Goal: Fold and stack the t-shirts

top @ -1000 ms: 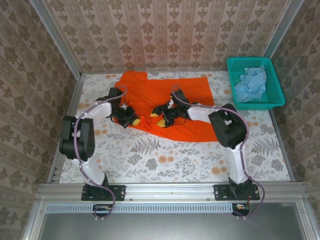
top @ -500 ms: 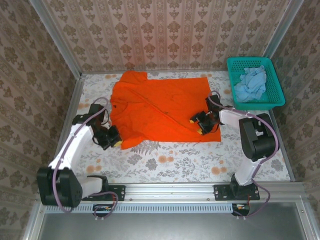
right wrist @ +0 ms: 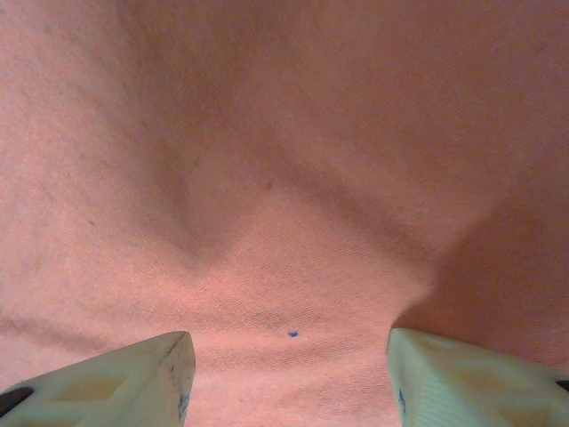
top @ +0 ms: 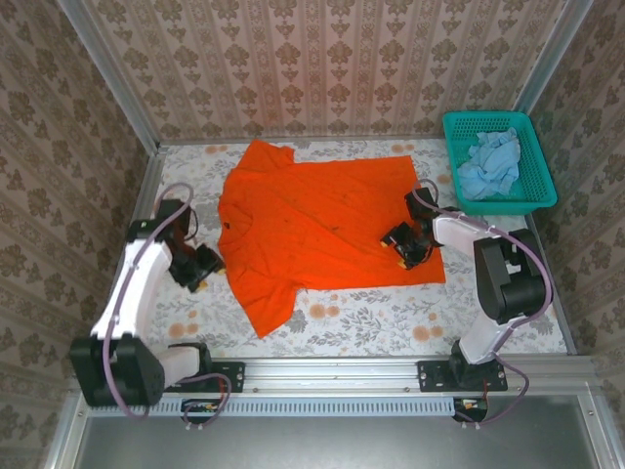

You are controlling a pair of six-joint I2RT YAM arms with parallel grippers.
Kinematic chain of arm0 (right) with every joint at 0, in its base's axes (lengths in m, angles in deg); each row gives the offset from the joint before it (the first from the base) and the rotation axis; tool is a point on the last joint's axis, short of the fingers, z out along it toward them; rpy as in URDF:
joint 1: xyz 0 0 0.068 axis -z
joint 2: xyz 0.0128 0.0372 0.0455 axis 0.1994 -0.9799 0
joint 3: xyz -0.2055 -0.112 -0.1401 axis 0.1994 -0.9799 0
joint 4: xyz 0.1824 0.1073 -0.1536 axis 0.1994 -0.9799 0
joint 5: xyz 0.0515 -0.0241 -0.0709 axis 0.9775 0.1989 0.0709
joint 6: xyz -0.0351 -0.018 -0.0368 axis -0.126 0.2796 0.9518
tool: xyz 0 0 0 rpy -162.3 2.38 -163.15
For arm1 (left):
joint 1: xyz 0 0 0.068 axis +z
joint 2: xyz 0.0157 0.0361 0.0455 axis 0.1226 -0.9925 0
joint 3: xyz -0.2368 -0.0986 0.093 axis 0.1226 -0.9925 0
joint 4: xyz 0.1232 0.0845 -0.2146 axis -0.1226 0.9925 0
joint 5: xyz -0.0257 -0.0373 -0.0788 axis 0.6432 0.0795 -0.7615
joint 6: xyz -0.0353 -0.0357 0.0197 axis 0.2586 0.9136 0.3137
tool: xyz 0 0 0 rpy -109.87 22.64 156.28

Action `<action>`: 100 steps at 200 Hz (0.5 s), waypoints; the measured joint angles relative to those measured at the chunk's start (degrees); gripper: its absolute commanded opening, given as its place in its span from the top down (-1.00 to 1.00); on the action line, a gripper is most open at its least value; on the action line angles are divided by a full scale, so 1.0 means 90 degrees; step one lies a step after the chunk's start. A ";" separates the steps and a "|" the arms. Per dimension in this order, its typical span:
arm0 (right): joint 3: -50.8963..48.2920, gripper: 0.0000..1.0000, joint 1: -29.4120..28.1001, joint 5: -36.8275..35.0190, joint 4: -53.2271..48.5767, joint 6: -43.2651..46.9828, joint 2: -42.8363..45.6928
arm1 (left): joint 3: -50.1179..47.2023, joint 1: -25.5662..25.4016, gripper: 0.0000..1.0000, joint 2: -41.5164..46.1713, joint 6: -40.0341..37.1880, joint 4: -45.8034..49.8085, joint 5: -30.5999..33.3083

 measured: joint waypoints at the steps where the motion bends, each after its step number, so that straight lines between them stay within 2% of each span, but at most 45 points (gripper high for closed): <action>1: 0.0000 -0.21 0.0000 -0.0022 -0.0002 0.0002 0.0010 | 0.0058 -0.0015 0.24 -0.0085 -0.0027 -0.0041 0.0010; 24: 0.0085 -0.14 -0.0007 -0.0260 -0.0087 0.0165 0.0185 | 0.1056 -0.0316 0.32 -0.1460 -0.0270 -0.0571 0.0058; 46: 0.0634 -0.06 -0.0019 -0.0355 -0.0182 0.0423 0.0100 | 0.1938 -0.0471 0.35 -0.2708 -0.0561 -0.0906 0.0117; 75: 0.1838 0.03 -0.0073 -0.0444 -0.0204 0.0758 -0.0624 | 0.2759 -0.0520 0.37 -0.4087 -0.0877 -0.1124 0.0406; 100: 0.2385 0.06 -0.0102 -0.0478 -0.0199 0.0872 -0.1343 | 0.3468 -0.0483 0.39 -0.5144 -0.0993 -0.1151 0.0600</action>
